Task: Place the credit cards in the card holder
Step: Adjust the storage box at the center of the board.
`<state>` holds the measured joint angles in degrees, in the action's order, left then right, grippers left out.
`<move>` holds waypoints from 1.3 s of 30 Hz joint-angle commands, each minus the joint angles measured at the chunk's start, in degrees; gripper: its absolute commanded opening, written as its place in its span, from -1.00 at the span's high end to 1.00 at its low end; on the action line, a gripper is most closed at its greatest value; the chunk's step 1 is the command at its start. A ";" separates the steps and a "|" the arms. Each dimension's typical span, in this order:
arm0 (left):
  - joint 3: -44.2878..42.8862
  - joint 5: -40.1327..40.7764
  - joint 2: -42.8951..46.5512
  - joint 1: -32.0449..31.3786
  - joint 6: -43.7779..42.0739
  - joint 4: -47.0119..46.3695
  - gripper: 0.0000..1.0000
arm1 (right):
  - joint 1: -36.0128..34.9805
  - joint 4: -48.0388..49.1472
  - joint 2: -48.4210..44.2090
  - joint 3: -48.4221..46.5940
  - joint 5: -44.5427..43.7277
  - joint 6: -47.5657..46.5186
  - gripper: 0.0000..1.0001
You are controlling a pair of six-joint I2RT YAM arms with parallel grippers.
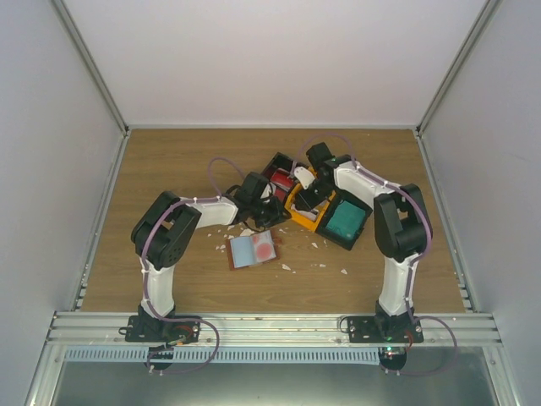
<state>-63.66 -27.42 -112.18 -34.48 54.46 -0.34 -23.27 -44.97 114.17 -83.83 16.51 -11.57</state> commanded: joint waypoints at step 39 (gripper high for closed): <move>-0.31 6.09 2.38 1.23 -3.26 -1.52 0.51 | -6.43 -2.15 -0.89 3.07 -4.27 2.41 -0.02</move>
<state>-64.62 -24.47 -112.46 -34.33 52.58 -0.49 -29.26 -45.39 113.60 -79.50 11.79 -9.78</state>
